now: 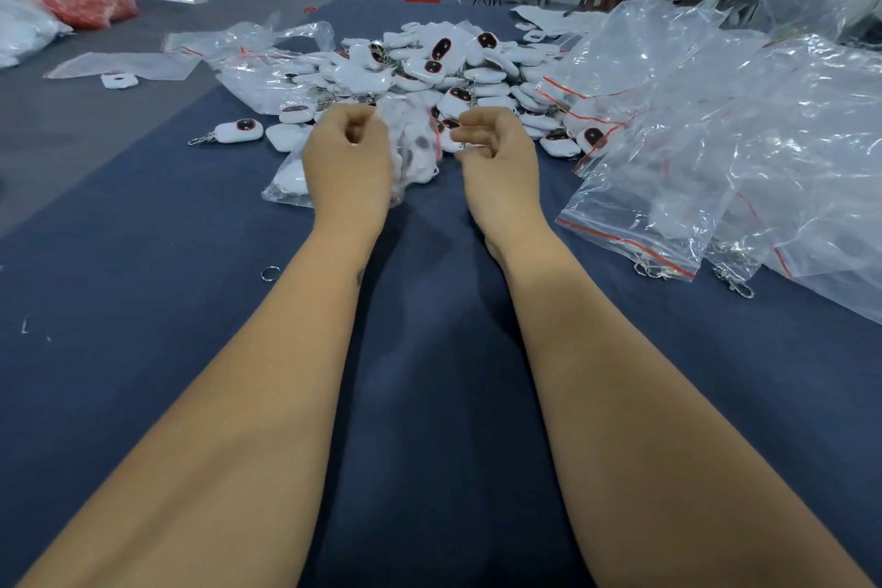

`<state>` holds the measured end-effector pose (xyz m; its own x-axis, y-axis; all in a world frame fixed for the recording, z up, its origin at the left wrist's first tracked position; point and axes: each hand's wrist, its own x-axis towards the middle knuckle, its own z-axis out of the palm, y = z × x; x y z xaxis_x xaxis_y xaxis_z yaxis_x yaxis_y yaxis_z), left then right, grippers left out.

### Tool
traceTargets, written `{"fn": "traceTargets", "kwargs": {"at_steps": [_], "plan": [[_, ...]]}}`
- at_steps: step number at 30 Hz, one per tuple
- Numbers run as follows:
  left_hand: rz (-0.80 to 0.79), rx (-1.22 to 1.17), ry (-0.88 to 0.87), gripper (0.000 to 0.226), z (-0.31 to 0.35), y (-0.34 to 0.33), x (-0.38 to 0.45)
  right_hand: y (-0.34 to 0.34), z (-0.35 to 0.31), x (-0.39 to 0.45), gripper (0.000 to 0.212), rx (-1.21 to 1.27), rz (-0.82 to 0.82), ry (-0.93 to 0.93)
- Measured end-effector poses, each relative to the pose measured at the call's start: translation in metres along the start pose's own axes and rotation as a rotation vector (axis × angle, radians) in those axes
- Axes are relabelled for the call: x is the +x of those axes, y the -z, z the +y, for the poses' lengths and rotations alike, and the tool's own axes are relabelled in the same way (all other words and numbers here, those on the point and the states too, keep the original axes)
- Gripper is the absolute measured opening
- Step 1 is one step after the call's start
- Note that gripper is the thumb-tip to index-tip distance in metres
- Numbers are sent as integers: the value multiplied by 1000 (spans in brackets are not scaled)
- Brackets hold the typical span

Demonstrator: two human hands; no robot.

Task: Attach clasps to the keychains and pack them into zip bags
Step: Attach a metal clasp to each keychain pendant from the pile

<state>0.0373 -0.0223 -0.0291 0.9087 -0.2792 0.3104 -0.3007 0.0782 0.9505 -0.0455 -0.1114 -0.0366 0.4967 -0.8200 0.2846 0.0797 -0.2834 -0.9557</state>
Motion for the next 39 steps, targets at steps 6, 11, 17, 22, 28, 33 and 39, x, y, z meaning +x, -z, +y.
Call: {"fn": "traceTargets", "kwargs": {"at_steps": [6, 11, 17, 22, 28, 33, 39], "plan": [[459, -254, -149, 18, 9, 12, 2, -2, 7, 0, 56, -608, -320, 159], [413, -239, -286, 12, 12, 12, 0, -6, 6, -2, 48, -958, -472, 199], [12, 58, -300, 25, 3, 1, -7, -2, 3, -4, 11, -574, -231, 89], [-283, 270, -183, 32, -9, -5, -6, -1, 3, -2, 23, -562, -168, 19], [-253, 457, -115, 29, -13, -2, -4, 1, 7, -1, 17, -381, -58, -21], [-162, 684, -96, 43, -16, 4, 4, 6, 4, 3, 30, 27, -17, -148], [-112, 564, -123, 44, -14, 6, 4, 5, -2, 4, 24, 293, -71, -184]]}}
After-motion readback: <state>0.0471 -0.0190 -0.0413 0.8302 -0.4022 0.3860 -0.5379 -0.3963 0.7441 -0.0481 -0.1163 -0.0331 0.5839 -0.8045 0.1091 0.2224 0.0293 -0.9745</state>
